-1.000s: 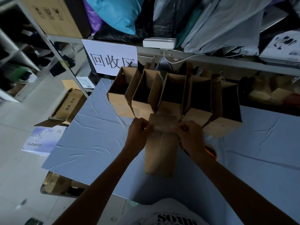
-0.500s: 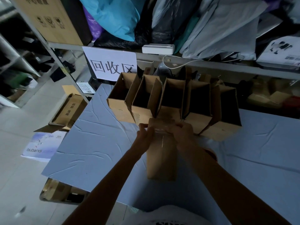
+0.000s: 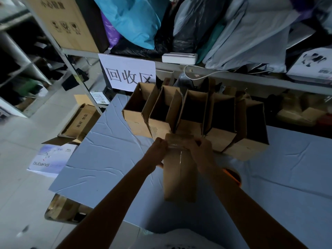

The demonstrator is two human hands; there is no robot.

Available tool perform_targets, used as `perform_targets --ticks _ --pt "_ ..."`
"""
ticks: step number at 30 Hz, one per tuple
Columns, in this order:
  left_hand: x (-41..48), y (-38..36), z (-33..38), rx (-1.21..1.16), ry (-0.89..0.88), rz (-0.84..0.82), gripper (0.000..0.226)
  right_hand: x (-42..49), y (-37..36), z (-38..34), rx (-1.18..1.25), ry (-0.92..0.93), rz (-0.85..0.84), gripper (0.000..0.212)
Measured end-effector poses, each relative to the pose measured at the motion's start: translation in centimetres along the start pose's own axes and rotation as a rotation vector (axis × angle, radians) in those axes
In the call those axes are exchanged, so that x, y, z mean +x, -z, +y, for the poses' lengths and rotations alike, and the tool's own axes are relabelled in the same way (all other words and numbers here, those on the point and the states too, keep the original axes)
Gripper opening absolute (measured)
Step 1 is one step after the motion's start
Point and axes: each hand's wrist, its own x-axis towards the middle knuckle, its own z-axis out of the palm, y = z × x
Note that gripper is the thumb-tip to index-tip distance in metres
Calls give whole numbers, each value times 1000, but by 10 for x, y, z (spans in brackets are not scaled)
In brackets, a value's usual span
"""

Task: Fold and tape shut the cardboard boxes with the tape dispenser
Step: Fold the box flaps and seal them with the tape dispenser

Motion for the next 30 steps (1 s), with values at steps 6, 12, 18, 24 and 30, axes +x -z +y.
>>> perform_targets --ticks 6,12,18,24,30 --pt "-1 7 2 -9 -32 -66 26 -2 3 2 -124 173 -28 28" --pt "-7 8 -1 -88 -14 -145 40 -5 30 25 -970 781 -169 78" --pt "-6 20 -8 -152 -65 -180 48 -6 58 19 -759 609 -5 53" --pt "-17 52 -37 -183 -150 -191 61 5 89 24 -422 170 211 69" --pt "-17 11 -45 -237 -309 -130 82 -2 66 44 -423 -37 120 33"
